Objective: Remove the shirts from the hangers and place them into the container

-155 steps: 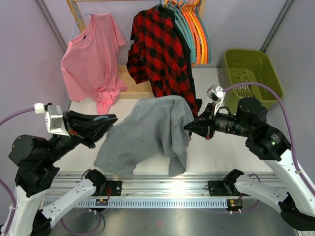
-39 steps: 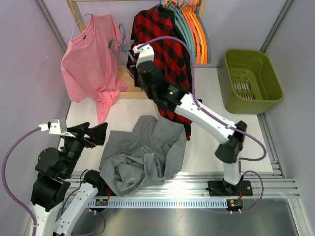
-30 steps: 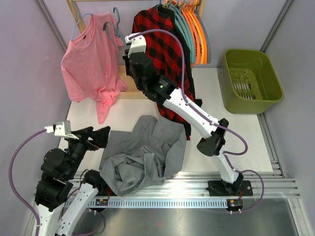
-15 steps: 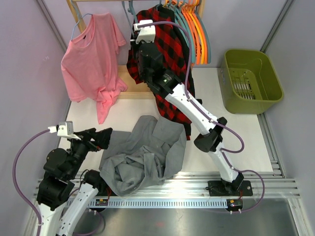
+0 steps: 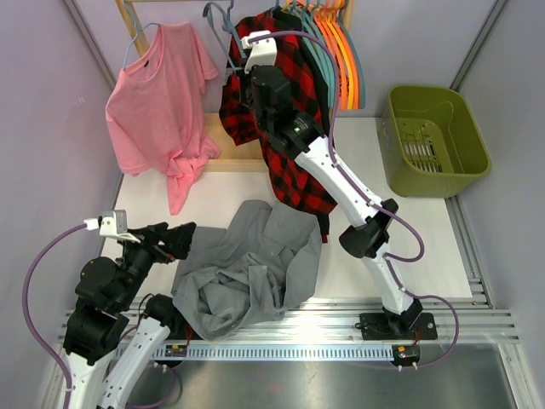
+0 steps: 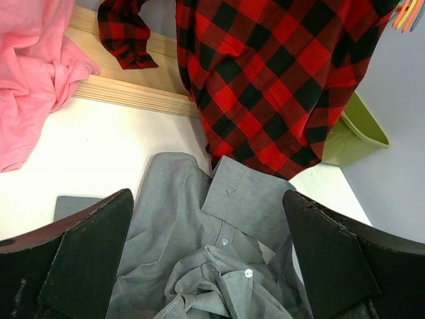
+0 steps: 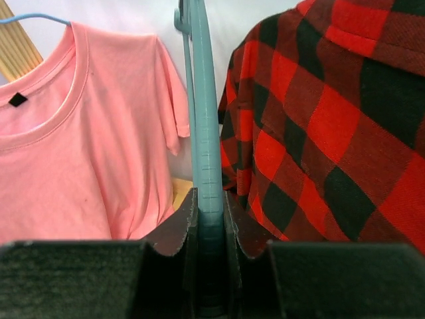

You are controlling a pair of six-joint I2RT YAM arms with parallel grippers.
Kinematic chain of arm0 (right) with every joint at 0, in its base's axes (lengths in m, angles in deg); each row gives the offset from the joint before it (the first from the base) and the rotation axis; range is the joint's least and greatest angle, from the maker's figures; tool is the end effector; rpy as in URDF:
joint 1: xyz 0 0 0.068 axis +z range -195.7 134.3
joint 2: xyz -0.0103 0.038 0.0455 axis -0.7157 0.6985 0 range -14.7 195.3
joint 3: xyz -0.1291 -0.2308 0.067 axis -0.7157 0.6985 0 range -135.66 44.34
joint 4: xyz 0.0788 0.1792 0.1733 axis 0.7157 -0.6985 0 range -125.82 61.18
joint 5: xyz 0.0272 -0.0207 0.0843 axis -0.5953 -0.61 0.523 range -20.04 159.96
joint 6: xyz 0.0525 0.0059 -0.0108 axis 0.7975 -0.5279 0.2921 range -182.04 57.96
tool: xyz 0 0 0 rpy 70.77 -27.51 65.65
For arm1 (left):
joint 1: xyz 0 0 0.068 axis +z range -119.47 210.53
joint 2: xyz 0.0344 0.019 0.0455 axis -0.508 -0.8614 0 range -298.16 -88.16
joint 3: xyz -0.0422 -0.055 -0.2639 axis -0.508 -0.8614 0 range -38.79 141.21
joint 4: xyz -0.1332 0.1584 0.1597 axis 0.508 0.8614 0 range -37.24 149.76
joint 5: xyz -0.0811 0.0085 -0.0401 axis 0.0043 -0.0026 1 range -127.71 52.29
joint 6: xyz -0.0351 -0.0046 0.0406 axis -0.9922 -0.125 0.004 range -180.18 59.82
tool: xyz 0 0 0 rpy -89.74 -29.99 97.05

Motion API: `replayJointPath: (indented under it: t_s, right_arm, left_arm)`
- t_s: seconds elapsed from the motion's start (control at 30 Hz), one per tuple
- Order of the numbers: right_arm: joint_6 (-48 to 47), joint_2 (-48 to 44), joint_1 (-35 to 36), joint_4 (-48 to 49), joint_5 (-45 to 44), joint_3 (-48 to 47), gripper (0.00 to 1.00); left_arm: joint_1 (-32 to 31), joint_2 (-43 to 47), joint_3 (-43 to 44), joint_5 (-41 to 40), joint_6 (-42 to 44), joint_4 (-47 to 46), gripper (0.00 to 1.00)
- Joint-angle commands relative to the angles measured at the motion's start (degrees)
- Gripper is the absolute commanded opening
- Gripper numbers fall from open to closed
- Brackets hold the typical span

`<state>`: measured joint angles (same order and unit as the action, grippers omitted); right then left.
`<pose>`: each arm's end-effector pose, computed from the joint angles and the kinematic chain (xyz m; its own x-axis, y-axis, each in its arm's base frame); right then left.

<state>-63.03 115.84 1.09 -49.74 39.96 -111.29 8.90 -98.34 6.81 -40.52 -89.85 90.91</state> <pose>0.3503 0.3468 0.4800 0.0549 0.0364 -0.9978 -0.2889 0.9572 0.0190 0.0325 -0.0111 0.3458 -0.1981 -0.4532 -0.8691 0.2584 0.8312 -0.4923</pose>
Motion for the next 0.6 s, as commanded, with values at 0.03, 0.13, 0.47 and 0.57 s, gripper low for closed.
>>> replayJointPath:
  t_s: [0.03,0.13,0.47,0.57]
  right_arm:
    - [2.75,-1.60,-0.55,-4.29,5.21,-0.55,0.00]
    - [3.72,-2.13,-0.47,-5.70,7.05,-0.46,0.00]
    - [3.72,-10.90,1.20,-9.83,8.21,13.63,0.99]
    - [1.97,-21.44,5.05,-4.05,5.92,32.92,1.00]
  left_arm:
    - [0.01,0.59,1.94,2.02,-1.09,-0.53,0.99]
    - [0.01,0.77,2.03,2.11,-1.18,-0.36,0.99]
    - [0.01,1.38,2.91,1.67,-1.36,0.26,0.99]
    - [0.01,1.82,3.09,1.14,-0.92,0.34,0.99]
